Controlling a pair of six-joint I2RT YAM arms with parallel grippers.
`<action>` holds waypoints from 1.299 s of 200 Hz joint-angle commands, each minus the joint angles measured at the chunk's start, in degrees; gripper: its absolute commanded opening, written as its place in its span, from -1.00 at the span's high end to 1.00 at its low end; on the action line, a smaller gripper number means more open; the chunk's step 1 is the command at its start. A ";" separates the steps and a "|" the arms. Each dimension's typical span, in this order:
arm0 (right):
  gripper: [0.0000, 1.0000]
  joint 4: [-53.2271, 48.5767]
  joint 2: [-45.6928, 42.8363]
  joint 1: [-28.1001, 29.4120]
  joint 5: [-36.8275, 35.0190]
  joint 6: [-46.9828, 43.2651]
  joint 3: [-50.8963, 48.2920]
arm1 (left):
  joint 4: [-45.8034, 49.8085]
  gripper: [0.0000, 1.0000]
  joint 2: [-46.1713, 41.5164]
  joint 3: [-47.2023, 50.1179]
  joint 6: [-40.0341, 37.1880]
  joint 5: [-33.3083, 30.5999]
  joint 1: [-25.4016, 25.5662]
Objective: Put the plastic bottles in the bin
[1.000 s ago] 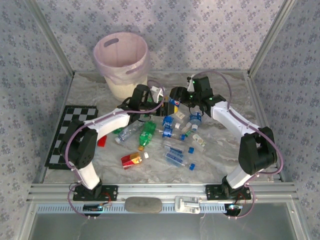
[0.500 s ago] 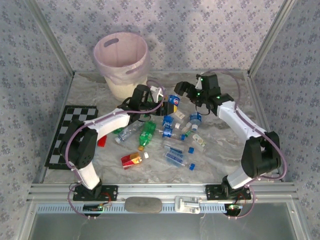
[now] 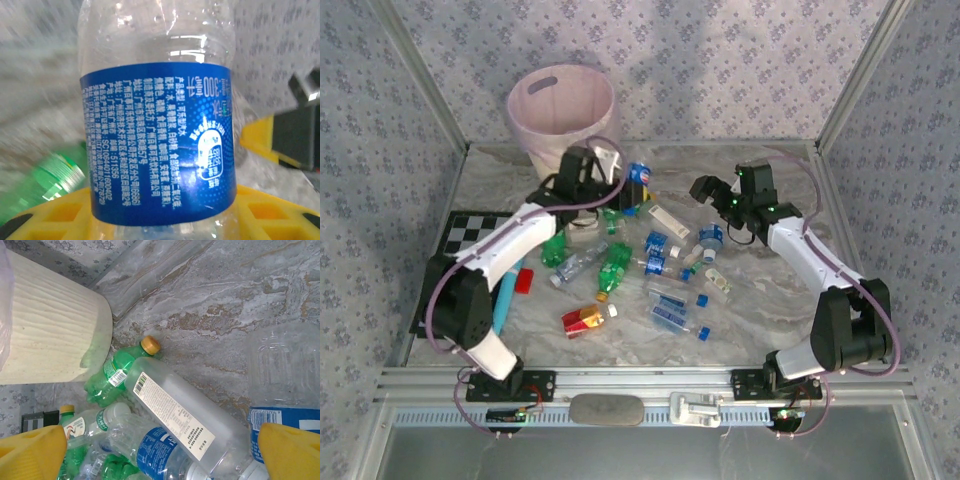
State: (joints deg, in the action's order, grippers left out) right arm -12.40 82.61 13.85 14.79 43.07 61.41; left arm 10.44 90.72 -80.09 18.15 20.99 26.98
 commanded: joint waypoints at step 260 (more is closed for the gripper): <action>-1.00 0.37 1.61 0.56 0.46 0.29 -0.94 | 35.59 -0.44 35.15 -65.22 -11.50 -15.19 -17.67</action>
State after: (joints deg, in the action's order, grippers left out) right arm -11.75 83.48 14.17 14.83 43.72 60.14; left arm 45.39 126.82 -143.04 6.31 4.93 8.78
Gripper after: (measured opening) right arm 0.999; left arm 0.678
